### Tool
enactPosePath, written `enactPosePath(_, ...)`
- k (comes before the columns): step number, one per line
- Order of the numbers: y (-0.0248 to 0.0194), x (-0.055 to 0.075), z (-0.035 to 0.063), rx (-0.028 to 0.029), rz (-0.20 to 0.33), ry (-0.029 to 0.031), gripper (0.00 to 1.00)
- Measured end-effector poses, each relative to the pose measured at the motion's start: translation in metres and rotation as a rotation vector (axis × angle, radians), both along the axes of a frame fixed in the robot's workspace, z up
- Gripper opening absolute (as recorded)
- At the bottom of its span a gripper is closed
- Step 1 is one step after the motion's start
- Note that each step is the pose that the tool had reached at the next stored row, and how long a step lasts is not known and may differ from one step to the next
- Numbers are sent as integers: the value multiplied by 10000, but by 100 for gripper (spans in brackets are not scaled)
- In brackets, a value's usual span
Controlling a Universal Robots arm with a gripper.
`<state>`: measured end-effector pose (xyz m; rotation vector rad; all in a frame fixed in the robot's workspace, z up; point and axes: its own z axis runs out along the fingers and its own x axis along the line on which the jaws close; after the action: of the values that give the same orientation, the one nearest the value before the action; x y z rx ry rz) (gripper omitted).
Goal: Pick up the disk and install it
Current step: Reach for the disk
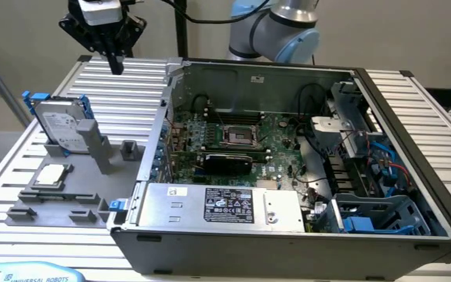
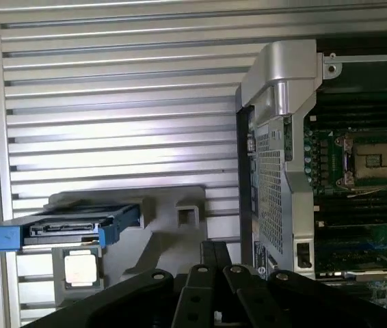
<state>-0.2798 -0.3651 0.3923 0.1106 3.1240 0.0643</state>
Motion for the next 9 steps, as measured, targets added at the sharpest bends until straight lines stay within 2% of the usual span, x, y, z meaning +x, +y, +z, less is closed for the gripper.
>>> enactPosePath(9, 92, -409, -26, -11, 0, 12, 11)
